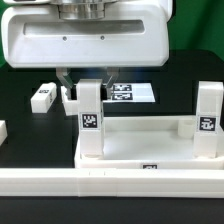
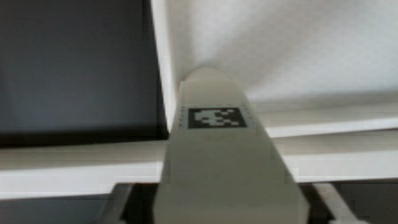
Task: Assemble desk
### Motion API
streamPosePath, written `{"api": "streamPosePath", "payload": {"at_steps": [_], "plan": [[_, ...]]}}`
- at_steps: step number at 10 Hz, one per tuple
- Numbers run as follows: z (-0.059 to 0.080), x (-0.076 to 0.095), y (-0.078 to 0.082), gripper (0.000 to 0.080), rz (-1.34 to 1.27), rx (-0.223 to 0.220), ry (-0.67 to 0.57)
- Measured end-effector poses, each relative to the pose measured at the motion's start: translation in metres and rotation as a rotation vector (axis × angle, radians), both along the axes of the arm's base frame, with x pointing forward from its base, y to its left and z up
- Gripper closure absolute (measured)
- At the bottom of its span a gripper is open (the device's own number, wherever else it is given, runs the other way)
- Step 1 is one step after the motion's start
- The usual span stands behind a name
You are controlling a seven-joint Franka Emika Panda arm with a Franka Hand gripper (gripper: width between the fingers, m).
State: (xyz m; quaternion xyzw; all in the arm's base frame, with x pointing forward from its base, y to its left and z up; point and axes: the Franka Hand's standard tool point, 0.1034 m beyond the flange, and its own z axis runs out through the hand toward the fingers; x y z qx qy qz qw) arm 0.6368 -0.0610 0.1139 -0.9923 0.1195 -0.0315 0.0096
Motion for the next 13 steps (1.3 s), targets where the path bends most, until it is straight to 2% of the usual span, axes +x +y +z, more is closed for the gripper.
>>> {"api": "streamPosePath", "payload": {"at_steps": [5, 7, 10, 11, 13], "plan": [[-0.0012, -0.0005, -0.0023, 0.0509, -0.479, 0.045, -0.003], [-0.0014, -0.0001, 0.0014, 0.0509, -0.715, 0.063, 0.003], [-0.0012, 0.0002, 0.0041, 0.0509, -0.888, 0.078, 0.007], [-0.0012, 0.0003, 0.0039, 0.0509, -0.87, 0.077, 0.007], [-0.0013, 0.0001, 0.0028, 0.0259, -0.787, 0.071, 0.005]]}}
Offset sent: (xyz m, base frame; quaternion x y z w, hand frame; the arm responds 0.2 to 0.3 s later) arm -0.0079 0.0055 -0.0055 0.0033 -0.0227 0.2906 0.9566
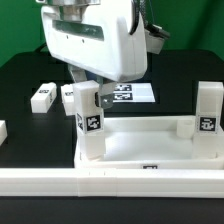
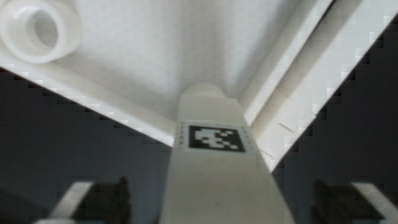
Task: Assemble desk
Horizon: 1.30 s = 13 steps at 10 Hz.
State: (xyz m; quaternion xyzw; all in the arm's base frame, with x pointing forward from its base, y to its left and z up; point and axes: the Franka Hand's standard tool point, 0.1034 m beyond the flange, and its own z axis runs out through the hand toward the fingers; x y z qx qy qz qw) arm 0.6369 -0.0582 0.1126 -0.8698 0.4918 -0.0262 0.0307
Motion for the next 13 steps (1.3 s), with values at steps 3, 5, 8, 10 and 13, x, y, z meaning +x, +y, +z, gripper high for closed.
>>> {"api": "streamPosePath", "payload": {"at_steps": [3, 5, 8, 10, 13], "plan": [[-0.0005, -0.0002, 0.001, 0.0157, 0.314, -0.033, -0.003], [-0.0006, 0.0, 0.0022, 0.0151, 0.52, -0.048, -0.008], [-0.0023, -0.0004, 0.0026, 0.015, 0.815, -0.069, -0.012], [-0.0018, -0.0003, 0.0015, 0.015, 0.956, -0.078, -0.013], [0.0004, 0.0006, -0.001, 0.015, 1.215, -0.122, -0.001]]}}
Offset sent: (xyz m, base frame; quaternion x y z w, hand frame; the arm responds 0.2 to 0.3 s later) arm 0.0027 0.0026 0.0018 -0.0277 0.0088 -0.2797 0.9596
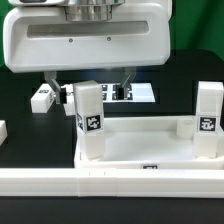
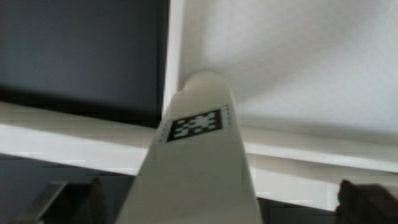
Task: Assemble desk
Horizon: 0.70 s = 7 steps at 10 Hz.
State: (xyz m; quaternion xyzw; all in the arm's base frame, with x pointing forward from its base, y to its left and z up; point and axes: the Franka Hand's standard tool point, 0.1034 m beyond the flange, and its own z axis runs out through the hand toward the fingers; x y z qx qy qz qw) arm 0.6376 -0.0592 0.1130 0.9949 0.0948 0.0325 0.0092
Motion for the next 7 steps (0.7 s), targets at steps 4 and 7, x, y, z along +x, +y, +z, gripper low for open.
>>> {"api": "streamPosePath", "payload": {"at_steps": [4, 7], "plan": [[-0.0001, -0.0009, -0.0007, 0.0396, 0.056, -0.003, 0.01], [-0.0002, -0.0009, -0.0005, 0.0511, 0.03, -0.001, 0.01]]}}
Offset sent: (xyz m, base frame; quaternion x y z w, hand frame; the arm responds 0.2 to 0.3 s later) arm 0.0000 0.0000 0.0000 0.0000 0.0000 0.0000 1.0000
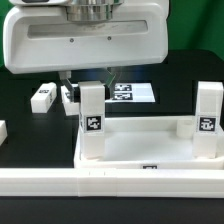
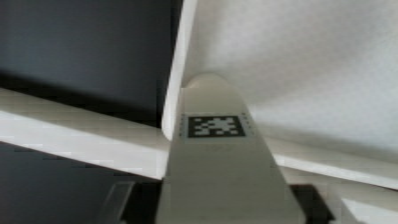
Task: Assemble desk
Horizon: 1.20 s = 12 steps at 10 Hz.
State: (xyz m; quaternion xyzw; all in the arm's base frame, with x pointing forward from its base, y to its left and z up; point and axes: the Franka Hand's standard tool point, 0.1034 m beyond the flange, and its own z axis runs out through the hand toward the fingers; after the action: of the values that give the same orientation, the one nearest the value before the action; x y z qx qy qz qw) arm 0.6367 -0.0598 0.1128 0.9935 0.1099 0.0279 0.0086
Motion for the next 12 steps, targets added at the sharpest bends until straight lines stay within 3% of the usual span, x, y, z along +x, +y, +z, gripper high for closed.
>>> {"api": "streamPosePath", "payload": {"at_steps": [12], "plan": [[-0.002, 0.0031, -0.0014, 0.0511, -1.226, 0.136, -0.042]]}}
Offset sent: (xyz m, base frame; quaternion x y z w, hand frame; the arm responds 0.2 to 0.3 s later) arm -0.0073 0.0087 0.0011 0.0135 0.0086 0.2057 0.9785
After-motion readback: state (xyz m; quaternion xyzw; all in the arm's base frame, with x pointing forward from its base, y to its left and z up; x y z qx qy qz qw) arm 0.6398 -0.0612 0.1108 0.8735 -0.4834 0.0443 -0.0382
